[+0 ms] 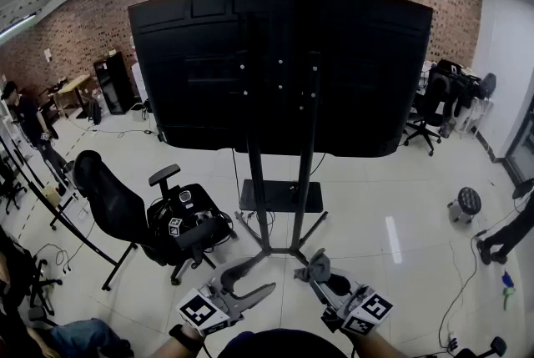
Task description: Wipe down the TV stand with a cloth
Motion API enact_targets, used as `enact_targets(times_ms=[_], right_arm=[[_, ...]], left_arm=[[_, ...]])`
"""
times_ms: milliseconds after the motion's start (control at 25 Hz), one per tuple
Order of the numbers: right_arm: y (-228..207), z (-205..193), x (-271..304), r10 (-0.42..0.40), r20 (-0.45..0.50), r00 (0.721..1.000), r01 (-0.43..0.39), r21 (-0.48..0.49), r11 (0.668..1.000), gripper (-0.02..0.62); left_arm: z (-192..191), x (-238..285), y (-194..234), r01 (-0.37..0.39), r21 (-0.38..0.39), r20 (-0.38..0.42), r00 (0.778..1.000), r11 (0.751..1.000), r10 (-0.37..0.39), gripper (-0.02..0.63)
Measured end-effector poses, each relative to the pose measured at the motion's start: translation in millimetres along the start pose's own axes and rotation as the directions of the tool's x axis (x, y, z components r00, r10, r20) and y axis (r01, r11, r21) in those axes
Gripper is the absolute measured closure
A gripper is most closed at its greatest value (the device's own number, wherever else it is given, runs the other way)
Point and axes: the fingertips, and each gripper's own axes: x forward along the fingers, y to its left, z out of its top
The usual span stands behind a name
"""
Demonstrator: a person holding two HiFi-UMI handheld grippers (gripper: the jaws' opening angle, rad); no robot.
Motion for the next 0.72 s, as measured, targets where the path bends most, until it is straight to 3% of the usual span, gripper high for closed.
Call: enact_targets(times_ms=[400, 720], right_arm=[[-23.3, -5.3, 14.8, 0.009, -0.011, 1.000, -0.009, 0.011, 1.000, 0.565], [-59.1, 13.8, 68.1, -0.017, 0.002, 1.000, 0.017, -0.053, 0.998, 0.565]], left_arm=[[-14.9, 10.6, 21.1, -0.010, -0.027, -0.028, 1.000, 1.000, 0.009, 0.299], [-3.2, 34.3, 90.8, 0.020, 0.001, 0.007, 1.000, 1.000, -0.020, 0.298]])
